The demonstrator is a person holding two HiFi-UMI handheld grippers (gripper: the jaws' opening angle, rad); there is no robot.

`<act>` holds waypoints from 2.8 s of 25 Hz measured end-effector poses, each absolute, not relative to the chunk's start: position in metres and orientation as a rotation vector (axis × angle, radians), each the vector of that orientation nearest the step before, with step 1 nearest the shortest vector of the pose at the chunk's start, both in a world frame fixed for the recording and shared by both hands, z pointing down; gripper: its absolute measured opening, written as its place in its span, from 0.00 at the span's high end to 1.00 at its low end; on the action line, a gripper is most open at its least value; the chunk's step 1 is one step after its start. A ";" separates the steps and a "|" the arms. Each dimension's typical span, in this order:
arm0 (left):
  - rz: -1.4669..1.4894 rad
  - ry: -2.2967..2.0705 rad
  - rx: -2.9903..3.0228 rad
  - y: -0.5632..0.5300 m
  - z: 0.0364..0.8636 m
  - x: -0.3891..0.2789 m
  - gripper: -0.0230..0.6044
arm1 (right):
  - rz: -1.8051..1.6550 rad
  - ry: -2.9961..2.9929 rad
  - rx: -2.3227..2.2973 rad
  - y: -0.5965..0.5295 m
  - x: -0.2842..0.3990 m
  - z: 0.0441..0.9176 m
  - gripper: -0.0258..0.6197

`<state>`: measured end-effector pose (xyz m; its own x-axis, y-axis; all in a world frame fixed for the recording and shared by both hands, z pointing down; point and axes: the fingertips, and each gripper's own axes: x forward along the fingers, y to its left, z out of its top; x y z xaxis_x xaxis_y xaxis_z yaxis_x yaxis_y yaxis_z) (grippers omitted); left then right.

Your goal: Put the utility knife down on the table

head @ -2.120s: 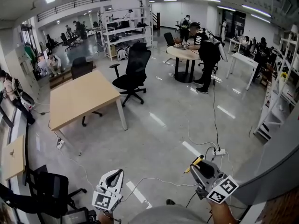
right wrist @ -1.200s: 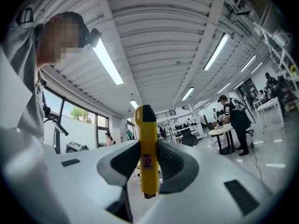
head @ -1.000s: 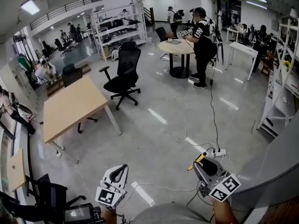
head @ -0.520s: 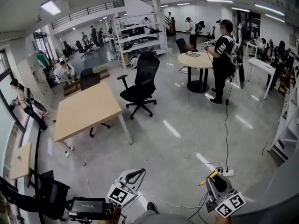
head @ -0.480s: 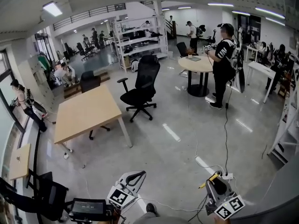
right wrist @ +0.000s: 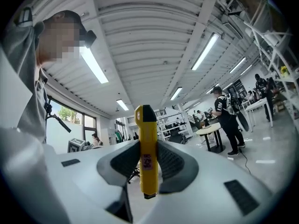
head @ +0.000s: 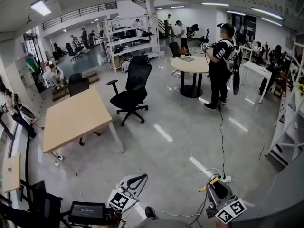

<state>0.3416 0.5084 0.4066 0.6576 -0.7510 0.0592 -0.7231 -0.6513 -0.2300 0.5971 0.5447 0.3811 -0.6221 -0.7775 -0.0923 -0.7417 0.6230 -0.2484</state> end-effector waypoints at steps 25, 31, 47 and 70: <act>-0.136 1.233 -2.719 0.346 0.416 0.179 0.96 | -0.213 2.693 -1.313 0.389 0.438 0.355 0.78; -0.180 1.295 -2.699 0.322 0.421 0.168 0.96 | -0.241 2.707 -1.279 0.349 0.438 0.361 0.78; -0.217 1.429 -2.622 0.199 0.402 0.225 0.96 | -0.274 2.747 -1.077 0.200 0.486 0.357 0.78; -0.227 1.488 -2.575 0.087 0.396 0.234 0.96 | -0.297 2.782 -0.997 0.079 0.497 0.362 0.78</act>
<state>0.2342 0.0875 0.3956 0.4940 -0.8680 0.0514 -0.8439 -0.4928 -0.2120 0.4967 0.0792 0.3622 -0.7617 -0.6412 -0.0929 -0.6073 0.7565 -0.2427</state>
